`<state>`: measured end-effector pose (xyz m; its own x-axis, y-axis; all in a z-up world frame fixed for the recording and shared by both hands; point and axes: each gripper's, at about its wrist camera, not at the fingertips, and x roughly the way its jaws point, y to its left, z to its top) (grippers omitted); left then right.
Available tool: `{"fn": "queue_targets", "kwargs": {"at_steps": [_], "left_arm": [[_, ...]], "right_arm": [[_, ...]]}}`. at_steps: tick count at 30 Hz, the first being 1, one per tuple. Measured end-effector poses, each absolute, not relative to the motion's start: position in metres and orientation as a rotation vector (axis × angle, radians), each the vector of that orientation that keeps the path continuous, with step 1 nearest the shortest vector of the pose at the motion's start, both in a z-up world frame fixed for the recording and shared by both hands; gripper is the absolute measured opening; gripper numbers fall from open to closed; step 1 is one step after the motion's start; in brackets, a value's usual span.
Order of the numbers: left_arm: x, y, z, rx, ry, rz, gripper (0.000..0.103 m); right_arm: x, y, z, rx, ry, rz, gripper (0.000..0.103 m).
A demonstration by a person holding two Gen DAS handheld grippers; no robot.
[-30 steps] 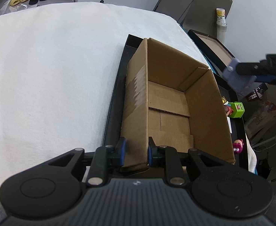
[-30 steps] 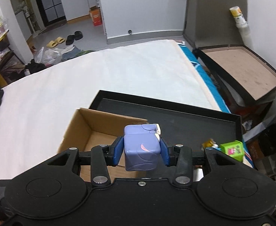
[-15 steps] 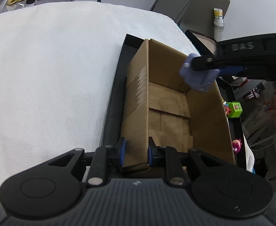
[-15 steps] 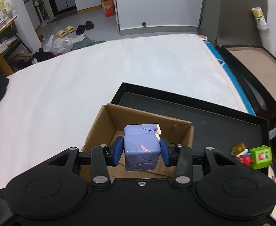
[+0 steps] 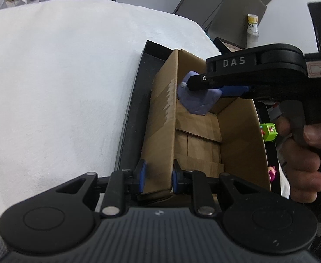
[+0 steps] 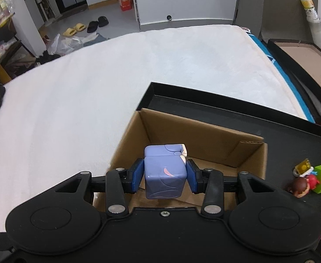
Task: Organize rigid objects
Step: 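Carry the lavender cube into the cardboard box and open the right gripper, then move the right gripper over the white charger and lower onto it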
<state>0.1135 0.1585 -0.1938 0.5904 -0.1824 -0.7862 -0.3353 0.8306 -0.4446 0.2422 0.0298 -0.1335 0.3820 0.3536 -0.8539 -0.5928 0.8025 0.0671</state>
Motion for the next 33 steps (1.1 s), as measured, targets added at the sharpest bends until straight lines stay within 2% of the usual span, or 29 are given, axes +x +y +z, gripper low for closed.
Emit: {"fn": "queue_targets", "kwargs": {"at_steps": [7,10,12,14,18,33], "left_arm": [[0.112,0.155,-0.191,-0.593,0.951,0.093,0.022],[0.112,0.155,-0.191,-0.593,0.952,0.094,0.022],[0.113,0.154,-0.190,-0.591,0.954,0.096,0.022],[0.113,0.153,-0.189,-0.592,0.956,0.098,0.022],[0.114,0.153,-0.188,-0.591,0.956,0.102,0.021],[0.115,0.145,-0.184,-0.556,0.959,0.137,0.021]], "right_arm": [[0.240,0.020,-0.119,-0.228,0.992,0.636,0.050],[0.238,0.014,-0.111,-0.237,0.985,0.636,0.057],[0.234,0.008,-0.103,-0.242,0.968,0.635,0.069],[0.232,0.003,-0.095,-0.244,0.951,0.638,0.076],[0.225,-0.012,-0.078,-0.260,0.915,0.658,0.082],[0.221,-0.079,-0.056,-0.253,0.872,0.615,0.087]]}}
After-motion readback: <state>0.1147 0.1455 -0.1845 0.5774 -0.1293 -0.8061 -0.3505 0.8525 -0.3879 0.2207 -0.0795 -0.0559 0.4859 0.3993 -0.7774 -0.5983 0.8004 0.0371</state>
